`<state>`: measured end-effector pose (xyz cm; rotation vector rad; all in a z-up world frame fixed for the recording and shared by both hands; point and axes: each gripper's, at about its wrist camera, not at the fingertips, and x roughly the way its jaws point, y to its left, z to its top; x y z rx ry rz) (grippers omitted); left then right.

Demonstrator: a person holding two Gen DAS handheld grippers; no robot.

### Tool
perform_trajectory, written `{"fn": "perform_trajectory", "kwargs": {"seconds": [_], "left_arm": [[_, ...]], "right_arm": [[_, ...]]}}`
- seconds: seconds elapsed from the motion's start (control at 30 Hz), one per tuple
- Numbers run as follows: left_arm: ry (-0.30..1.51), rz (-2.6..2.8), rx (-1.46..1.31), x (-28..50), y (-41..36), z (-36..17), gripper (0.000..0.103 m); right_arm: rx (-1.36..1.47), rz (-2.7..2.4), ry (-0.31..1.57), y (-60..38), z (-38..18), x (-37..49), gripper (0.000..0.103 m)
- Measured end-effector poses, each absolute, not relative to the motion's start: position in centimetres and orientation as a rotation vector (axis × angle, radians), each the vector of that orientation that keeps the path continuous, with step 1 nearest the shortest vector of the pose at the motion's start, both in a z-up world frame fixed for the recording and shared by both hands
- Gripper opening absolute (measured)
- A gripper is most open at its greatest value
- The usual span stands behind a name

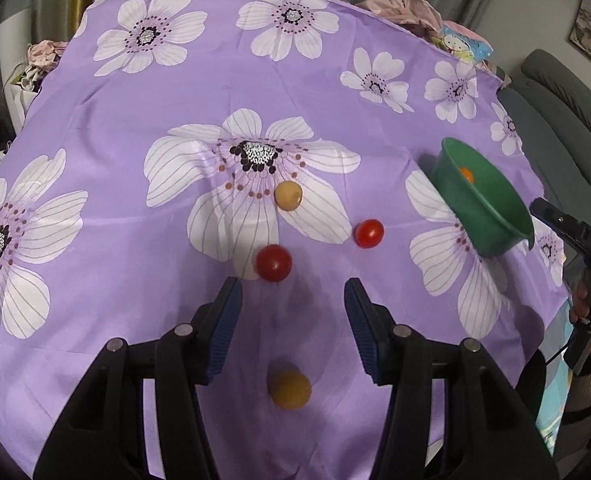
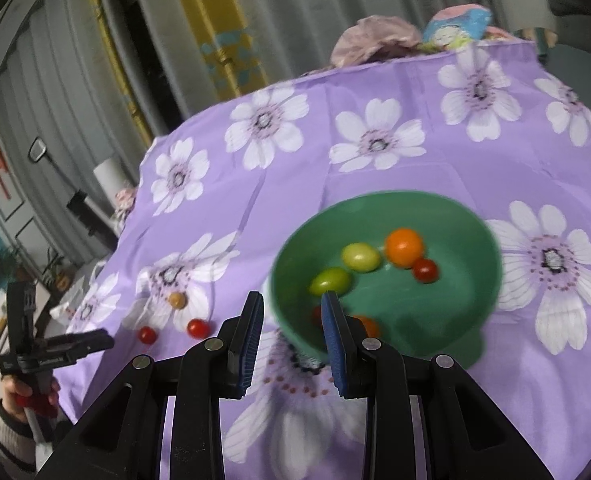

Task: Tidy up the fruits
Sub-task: 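Move both tools back toward the red cherry tomatoes on the cloth, then close the left tool on a cherry tomato while the right tool grasps another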

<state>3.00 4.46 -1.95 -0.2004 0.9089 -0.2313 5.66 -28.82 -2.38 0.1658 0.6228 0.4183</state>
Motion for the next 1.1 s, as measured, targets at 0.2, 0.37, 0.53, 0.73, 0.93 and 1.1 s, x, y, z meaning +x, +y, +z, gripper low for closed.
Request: {"fn": "perform_trajectory", "kwargs": {"seconds": [0.2, 0.37, 0.53, 0.73, 0.93, 1.1], "left_arm": [[0.912, -0.282, -0.160, 2.4, 3.8, -2.7, 0.052], [0.913, -0.299, -0.153, 2.4, 3.7, -3.2, 0.052], [0.916, -0.313, -0.162, 2.2, 3.9, -3.7, 0.052], [0.910, -0.319, -0.165, 2.9, 4.1, -3.9, 0.052], [0.914, -0.320, -0.133, 4.5, 3.8, -4.0, 0.051], [0.932, -0.323, -0.096, 5.6, 3.5, -4.2, 0.051]], "right_arm": [[0.092, 0.526, 0.708, -24.2, -4.4, 6.1, 0.030], [0.042, 0.591, 0.765, -20.8, -5.9, 6.6, 0.030], [-0.017, 0.618, 0.802, -18.2, -6.8, 6.8, 0.030], [-0.030, 0.637, 0.845, -16.4, -7.8, 7.4, 0.030], [-0.045, 0.636, 0.860, -15.1, -8.2, 8.2, 0.030], [-0.065, 0.620, 0.860, -14.3, -8.2, 9.2, 0.030]]}}
